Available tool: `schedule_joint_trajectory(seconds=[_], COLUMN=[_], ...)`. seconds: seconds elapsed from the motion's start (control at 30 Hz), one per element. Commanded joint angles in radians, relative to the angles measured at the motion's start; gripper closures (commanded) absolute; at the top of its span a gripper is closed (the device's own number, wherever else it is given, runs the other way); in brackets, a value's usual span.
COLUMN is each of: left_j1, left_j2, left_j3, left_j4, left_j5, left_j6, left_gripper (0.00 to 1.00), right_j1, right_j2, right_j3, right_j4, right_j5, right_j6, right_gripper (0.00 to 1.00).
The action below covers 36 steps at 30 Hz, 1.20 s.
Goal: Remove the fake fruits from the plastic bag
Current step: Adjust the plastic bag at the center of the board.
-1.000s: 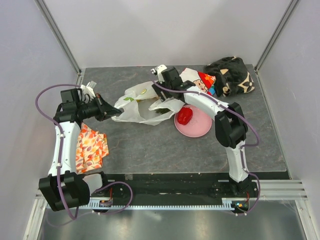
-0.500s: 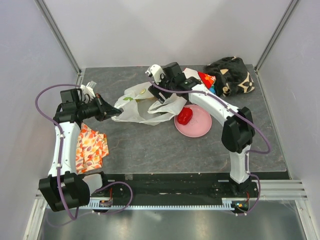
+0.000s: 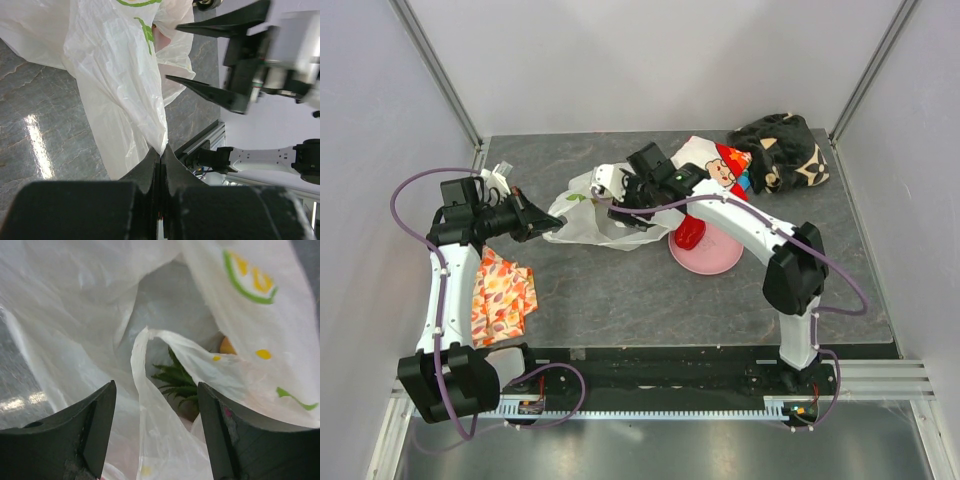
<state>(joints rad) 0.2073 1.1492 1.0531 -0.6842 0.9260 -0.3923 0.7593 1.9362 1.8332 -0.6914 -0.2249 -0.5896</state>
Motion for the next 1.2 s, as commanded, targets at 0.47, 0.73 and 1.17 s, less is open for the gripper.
schedule_joint_trajectory(seconds=[0.47,0.73,1.17], left_j1=[0.007,0.007,-0.008], left_j2=[-0.009,0.000,0.015], left_j3=[0.015,0.005,0.010], left_j4=[0.021,0.017,0.037], left_j5=[0.010,0.036,0.146], left_j6=[-0.016,-0.013,-0.020], left_gripper=[0.98,0.99,0.98], right_j1=[-0.034,-0.328,-0.399], right_j2=[0.035,-0.198,-0.381], right_j3=[0.020,-0.096,-0.258], right_j4=[0.098,0.204,0.107], right_j5=[0.360,0.608,0.274], right_j6=[0.069,0.462,0.506], right_gripper=[1.00,1.00,0.74])
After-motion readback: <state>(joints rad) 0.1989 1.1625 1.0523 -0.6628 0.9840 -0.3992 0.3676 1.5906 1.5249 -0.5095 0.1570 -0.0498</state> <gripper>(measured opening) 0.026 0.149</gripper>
